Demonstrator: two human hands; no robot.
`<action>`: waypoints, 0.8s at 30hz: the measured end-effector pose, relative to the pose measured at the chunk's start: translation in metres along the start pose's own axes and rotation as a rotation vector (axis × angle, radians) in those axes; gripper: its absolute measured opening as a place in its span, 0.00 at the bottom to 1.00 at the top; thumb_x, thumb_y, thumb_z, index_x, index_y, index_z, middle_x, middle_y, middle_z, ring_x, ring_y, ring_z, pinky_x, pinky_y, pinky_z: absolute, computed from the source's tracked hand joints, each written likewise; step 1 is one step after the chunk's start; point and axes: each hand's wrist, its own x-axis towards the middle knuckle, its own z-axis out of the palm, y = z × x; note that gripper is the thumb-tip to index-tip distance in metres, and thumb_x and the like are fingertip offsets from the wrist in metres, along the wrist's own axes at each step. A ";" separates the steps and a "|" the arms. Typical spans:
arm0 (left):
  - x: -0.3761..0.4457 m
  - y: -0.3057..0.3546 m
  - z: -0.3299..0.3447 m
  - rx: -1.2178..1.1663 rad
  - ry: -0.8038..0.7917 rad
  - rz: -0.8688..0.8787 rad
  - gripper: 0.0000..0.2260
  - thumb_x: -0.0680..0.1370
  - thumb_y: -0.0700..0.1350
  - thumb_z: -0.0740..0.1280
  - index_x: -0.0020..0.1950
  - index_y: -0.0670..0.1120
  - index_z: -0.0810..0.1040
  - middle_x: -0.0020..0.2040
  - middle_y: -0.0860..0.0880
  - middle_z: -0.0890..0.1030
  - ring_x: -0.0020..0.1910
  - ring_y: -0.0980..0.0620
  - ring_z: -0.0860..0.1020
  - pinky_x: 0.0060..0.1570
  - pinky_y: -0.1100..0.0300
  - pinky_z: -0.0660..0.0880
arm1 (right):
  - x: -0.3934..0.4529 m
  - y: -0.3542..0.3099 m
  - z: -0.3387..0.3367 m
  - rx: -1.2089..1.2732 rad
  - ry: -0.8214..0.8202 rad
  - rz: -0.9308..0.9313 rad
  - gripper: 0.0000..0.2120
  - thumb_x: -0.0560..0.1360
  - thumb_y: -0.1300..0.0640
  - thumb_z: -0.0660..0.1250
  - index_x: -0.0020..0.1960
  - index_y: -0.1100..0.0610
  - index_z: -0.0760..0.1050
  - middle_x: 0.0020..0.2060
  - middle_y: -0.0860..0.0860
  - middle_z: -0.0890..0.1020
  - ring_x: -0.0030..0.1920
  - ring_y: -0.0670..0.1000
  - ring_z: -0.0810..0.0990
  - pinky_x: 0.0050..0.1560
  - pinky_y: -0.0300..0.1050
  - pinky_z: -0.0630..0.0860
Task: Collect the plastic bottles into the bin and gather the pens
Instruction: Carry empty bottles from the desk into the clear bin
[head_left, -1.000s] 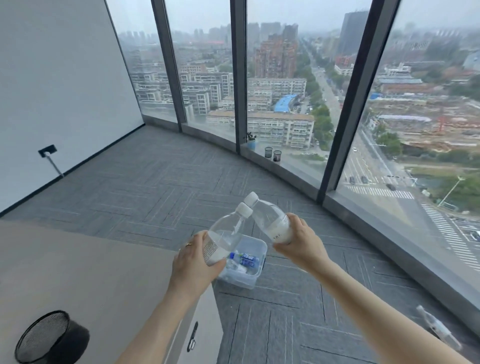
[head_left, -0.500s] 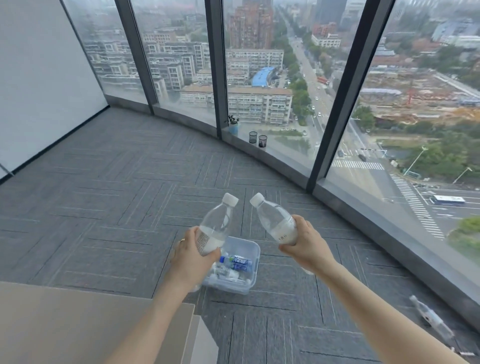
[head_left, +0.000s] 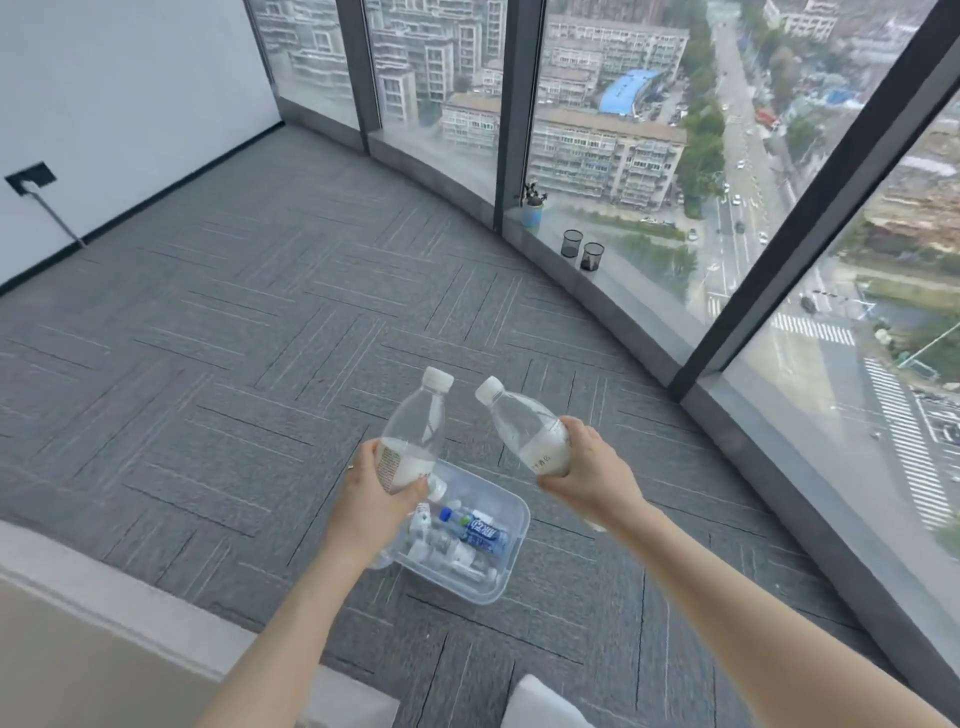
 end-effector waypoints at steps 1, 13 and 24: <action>0.006 0.003 0.005 0.004 0.003 -0.015 0.26 0.73 0.51 0.70 0.65 0.48 0.61 0.55 0.48 0.72 0.50 0.46 0.75 0.47 0.51 0.76 | 0.012 0.001 -0.001 -0.009 -0.018 -0.016 0.32 0.67 0.50 0.70 0.68 0.49 0.61 0.56 0.49 0.73 0.54 0.52 0.75 0.52 0.49 0.75; 0.085 -0.007 0.029 -0.088 -0.023 -0.178 0.27 0.73 0.48 0.70 0.67 0.47 0.62 0.56 0.47 0.72 0.50 0.48 0.74 0.44 0.56 0.70 | 0.109 0.002 0.041 -0.163 -0.161 -0.055 0.35 0.68 0.46 0.69 0.71 0.50 0.59 0.62 0.49 0.73 0.64 0.54 0.71 0.71 0.62 0.55; 0.179 -0.101 0.047 -0.021 -0.006 -0.347 0.28 0.71 0.51 0.71 0.66 0.45 0.63 0.58 0.47 0.66 0.54 0.45 0.73 0.47 0.54 0.71 | 0.169 0.006 0.143 -0.261 -0.277 0.097 0.34 0.68 0.47 0.68 0.71 0.48 0.60 0.64 0.50 0.71 0.67 0.56 0.65 0.73 0.62 0.44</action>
